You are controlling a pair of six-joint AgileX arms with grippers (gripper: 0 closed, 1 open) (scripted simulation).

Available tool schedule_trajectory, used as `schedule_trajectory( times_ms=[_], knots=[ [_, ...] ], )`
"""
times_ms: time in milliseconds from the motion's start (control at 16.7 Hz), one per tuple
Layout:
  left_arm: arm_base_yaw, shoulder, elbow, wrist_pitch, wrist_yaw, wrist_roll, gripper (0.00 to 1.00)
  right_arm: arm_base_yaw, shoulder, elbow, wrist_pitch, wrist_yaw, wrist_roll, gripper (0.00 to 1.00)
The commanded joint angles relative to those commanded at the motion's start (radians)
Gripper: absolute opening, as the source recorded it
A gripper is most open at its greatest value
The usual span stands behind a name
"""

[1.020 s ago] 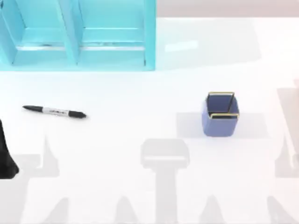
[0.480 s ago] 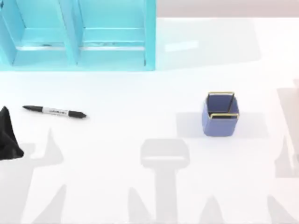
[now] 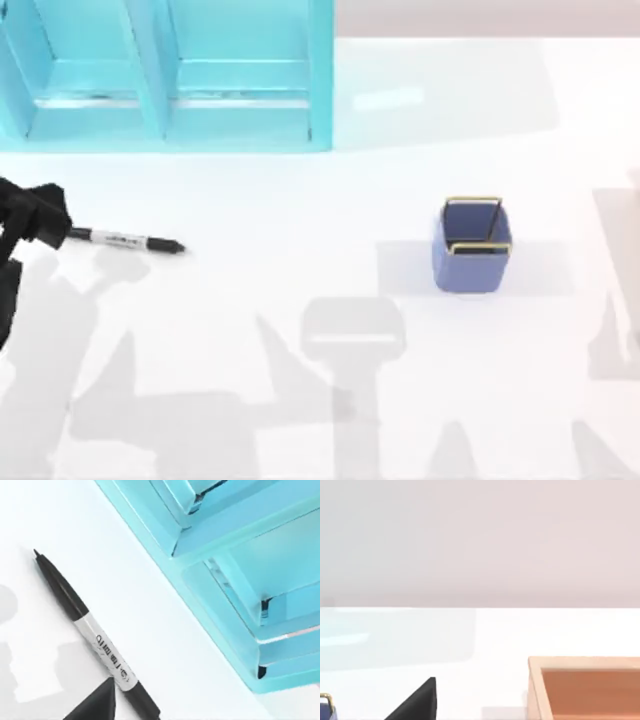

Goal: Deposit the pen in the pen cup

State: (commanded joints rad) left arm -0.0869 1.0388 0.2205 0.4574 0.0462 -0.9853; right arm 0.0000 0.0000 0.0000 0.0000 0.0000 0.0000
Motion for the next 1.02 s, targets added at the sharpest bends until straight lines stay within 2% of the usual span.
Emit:
schedule_trajectory(
  times_ms=[240,480,660,1020],
  knots=[
    [-0.025,0.327,0.068,0.138,0.014,-0.302,1.00,0.000,0.000,0.000,0.000,0.000,0.000,1.00],
    [-0.040,0.528,0.100,0.218,0.021,-0.493,1.00,0.000,0.000,0.000,0.000,0.000,0.000,1.00],
    [-0.044,0.577,0.106,0.235,0.023,-0.540,1.00,0.000,0.000,0.000,0.000,0.000,0.000,1.00],
    [-0.041,0.590,0.113,0.240,0.022,-0.539,1.00,0.000,0.000,0.000,0.000,0.000,0.000,1.00]
  ],
)
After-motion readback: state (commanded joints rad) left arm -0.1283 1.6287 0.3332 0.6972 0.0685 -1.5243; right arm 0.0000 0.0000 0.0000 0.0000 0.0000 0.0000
